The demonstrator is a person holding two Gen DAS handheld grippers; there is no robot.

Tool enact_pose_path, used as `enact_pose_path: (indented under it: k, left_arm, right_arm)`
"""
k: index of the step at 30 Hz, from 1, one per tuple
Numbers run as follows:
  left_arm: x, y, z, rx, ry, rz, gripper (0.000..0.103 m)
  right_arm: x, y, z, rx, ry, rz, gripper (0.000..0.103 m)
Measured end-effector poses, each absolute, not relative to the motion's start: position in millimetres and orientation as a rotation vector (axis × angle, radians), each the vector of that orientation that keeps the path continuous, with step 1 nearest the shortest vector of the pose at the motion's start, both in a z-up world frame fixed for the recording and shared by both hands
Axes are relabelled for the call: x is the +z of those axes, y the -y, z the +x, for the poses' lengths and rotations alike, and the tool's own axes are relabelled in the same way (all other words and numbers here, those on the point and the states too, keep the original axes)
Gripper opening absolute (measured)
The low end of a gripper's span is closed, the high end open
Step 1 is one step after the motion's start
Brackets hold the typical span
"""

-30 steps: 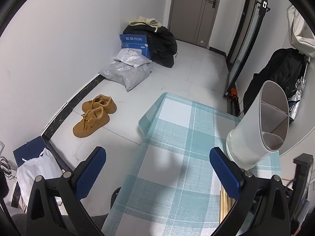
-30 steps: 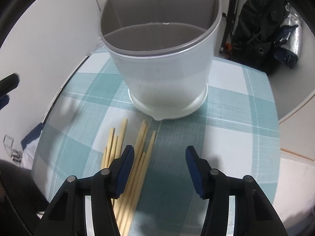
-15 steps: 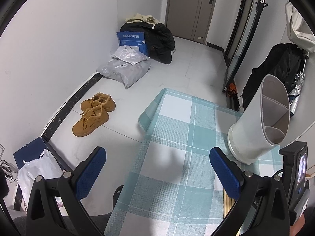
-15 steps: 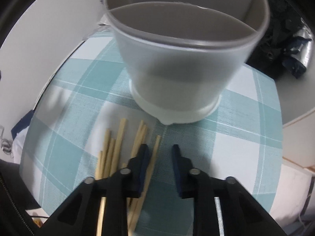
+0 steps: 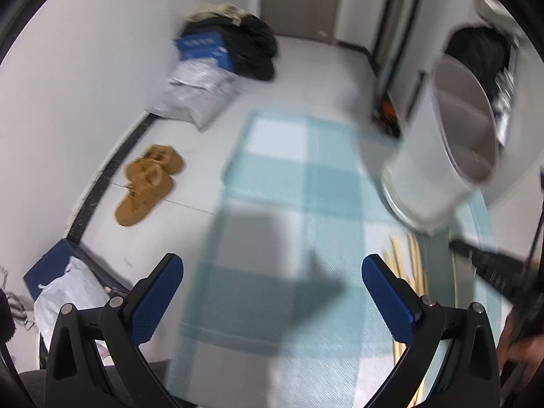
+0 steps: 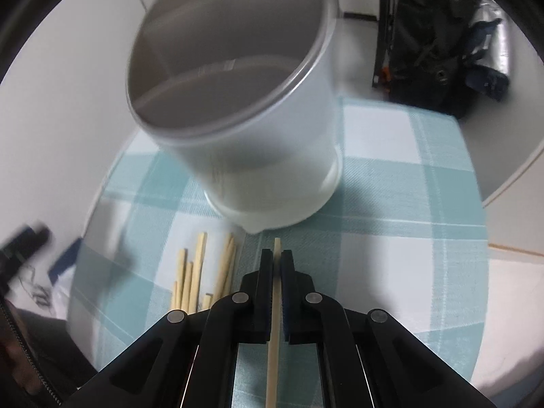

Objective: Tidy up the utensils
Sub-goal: 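Lower the right gripper onto the wooden chopsticks and grasp one, then lift the chopstick with the right gripper while the left gripper grasps another chopstick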

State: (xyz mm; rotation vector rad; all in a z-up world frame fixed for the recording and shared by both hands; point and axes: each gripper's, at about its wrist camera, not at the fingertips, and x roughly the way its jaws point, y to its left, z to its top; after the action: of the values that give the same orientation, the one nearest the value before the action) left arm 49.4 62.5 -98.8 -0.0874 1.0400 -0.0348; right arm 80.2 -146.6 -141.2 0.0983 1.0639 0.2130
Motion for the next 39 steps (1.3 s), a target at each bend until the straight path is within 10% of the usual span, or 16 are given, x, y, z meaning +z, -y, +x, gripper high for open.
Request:
enact_pose_path:
  k: [31, 37, 39]
  left_arm:
    - [-142.5, -0.9, 38.1, -0.060, -1.313, 0.017, 0.097]
    - [-136.3, 11.4, 49.6, -0.059, -1.286, 0.009, 0.045]
    - [-134.1, 17.2, 53.2, -0.065, -1.286, 0.008, 0.010]
  right_arm:
    - [-63.9, 234.5, 28.6, 0.265, -0.772, 0.441, 0.003]
    - [-63.0, 240.6, 23.5, 0.259, -0.755, 0.451, 0.003]
    - [-62.4, 240.7, 21.8, 0.261, -0.750, 0.447, 0.003]
